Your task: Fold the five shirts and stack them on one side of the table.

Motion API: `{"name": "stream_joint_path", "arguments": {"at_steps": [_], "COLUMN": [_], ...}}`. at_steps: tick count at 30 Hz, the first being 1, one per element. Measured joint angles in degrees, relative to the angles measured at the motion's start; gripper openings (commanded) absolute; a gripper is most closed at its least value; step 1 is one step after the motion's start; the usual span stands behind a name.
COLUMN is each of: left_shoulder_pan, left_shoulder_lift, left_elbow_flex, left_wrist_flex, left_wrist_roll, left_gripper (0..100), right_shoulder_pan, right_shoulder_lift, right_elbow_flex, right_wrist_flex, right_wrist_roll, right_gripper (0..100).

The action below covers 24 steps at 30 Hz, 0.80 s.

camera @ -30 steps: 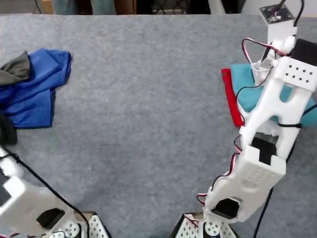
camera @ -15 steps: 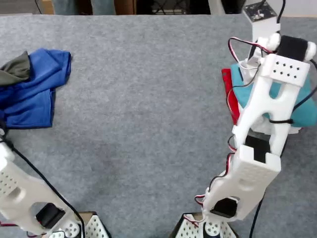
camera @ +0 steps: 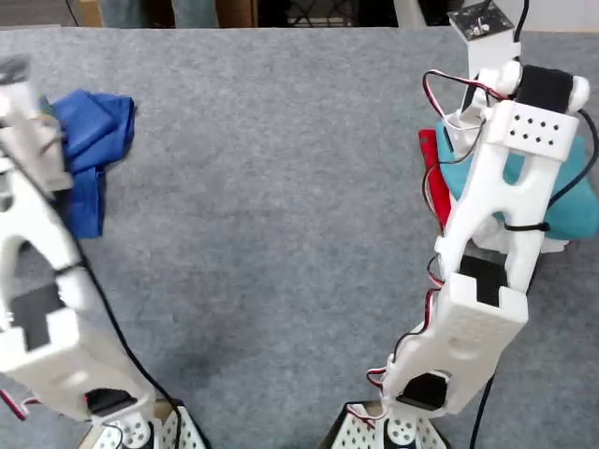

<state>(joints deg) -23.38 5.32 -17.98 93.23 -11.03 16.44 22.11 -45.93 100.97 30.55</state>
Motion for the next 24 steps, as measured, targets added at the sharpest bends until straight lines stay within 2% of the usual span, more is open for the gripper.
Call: {"name": "stream_joint_path", "arguments": {"at_steps": [3, 6, 13, 19, 22, 24], "left_shoulder_pan": [10.29, 20.92, 42.55, 55.47, 60.13, 62.24], "left_shoulder_lift": [-5.71, -9.14, -9.49, -4.57, -1.67, -0.18], "left_elbow_flex": [0.00, 0.00, -7.30, -21.80, -28.13, -30.59], "left_wrist_flex": [2.64, 3.43, 3.25, 1.14, 1.05, 1.58], "left_wrist_roll": [0.53, 4.57, 13.10, 20.13, 21.01, 21.01], "left_gripper": [3, 3, 3, 3, 3, 7], "right_shoulder_pan": [0.00, 0.00, 0.00, 0.00, 0.00, 0.00], "right_shoulder_lift": [0.00, 0.00, 0.00, 0.00, 0.00, 0.00], "right_elbow_flex": [0.00, 0.00, 0.00, 0.00, 0.00, 0.00], "right_wrist_flex": [0.00, 0.00, 0.00, 0.00, 0.00, 0.00], "right_wrist_roll": [0.00, 0.00, 0.00, 0.00, 0.00, 0.00], "right_gripper": [1.8, 1.8, 1.8, 1.8, 1.8, 1.9]}}
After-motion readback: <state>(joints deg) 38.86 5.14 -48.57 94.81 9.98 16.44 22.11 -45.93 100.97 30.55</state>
